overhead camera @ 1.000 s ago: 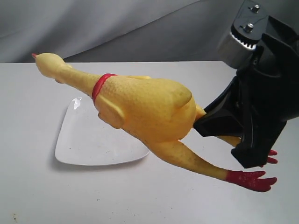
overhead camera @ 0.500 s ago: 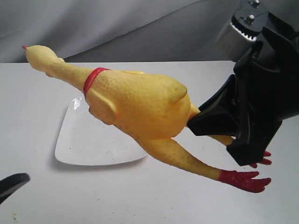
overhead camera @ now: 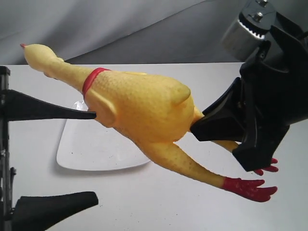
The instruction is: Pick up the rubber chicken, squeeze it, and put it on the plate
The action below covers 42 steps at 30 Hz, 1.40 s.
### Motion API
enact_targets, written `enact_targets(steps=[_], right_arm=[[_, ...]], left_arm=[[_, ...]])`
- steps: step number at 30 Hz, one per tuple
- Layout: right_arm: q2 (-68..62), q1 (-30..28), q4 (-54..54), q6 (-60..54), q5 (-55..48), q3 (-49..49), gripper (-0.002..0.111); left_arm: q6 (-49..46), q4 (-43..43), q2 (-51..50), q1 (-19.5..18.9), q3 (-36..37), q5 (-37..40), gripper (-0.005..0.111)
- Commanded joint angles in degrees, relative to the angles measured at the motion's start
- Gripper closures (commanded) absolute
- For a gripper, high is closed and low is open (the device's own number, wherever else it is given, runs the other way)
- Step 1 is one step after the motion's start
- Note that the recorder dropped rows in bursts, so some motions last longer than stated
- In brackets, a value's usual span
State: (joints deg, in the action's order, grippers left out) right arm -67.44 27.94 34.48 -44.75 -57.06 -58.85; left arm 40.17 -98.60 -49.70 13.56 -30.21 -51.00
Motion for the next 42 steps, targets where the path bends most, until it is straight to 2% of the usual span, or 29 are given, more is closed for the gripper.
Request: enact_targets(steps=[1,5,8,12,17,22,26,27,28,29,34,36,38,39,40,41,42], right_arm=[[0.5,0.2,2.0,-0.2,0.4,0.1,0.108],[0.5,0.2,2.3,-0.2,0.0,0.1,0.108],[0.5,0.2,2.4,-0.2,-0.1,0.1,0.108],[0.5,0.2,3.2,-0.2,-0.1,0.1,0.108],[0.5,0.2,3.8,-0.2,-0.5,0.1,0.108],[0.5,0.2,3.8,-0.6,-1.0,0.1,0.108],[0.5,0.2,3.8,-0.8,-1.1,0.1,0.108],[0.5,0.2,4.2,-1.1,-1.5,0.1,0.108],[0.5,0.2,4.7,-1.6,-1.7,0.1,0.108],[0.5,0.2,5.5,-2.4,-2.3,0.1,0.108],[0.5,0.2,6.0,-3.2,-2.5,0.1,0.108],[0.5,0.2,6.0,-3.2,-2.5,0.1,0.108],[0.5,0.2,6.0,-3.3,-2.5,0.1,0.108],[0.5,0.2,6.0,-3.3,-2.5,0.1,0.108],[0.5,0.2,6.0,-3.3,-2.5,0.1,0.108],[0.5,0.2,6.0,-3.3,-2.5,0.1,0.108],[0.5,0.2,6.0,-3.3,-2.5,0.1,0.108]], left_arm=[[-13.5,3.0,-0.5,6.8,-0.4,10.3,0.030],[-25.6,10.1,-0.5,11.5,-0.4,19.1,0.030],[-34.0,17.7,-0.5,13.4,-0.4,20.7,0.030],[-39.2,24.7,-2.3,13.4,-0.4,21.0,0.030],[-42.9,24.8,-8.6,13.4,-0.4,20.8,0.033],[-43.7,25.1,-11.3,13.4,-0.8,20.8,0.054],[-43.4,28.0,-11.2,13.4,-0.8,21.1,0.083],[-43.4,28.0,-11.2,13.4,-0.8,21.1,0.097],[-43.4,28.0,-11.2,13.4,-0.8,21.1,0.102],[-43.3,28.0,-11.2,13.4,-0.8,21.1,0.106],[-43.3,28.0,-11.2,13.4,-0.8,21.3,0.106],[-42.2,28.0,-11.2,13.4,-0.8,21.8,0.099],[-38.4,27.9,-11.2,13.4,-0.8,22.8,0.077],[-37.5,27.9,-11.2,13.4,-0.8,22.7,0.052],[-37.4,27.9,-11.2,13.4,-0.8,22.4,0.036],[-37.4,29.5,-11.2,13.4,-0.8,22.3,0.015],[-37.4,31.1,-11.2,13.4,-0.8,22.3,0.007]])
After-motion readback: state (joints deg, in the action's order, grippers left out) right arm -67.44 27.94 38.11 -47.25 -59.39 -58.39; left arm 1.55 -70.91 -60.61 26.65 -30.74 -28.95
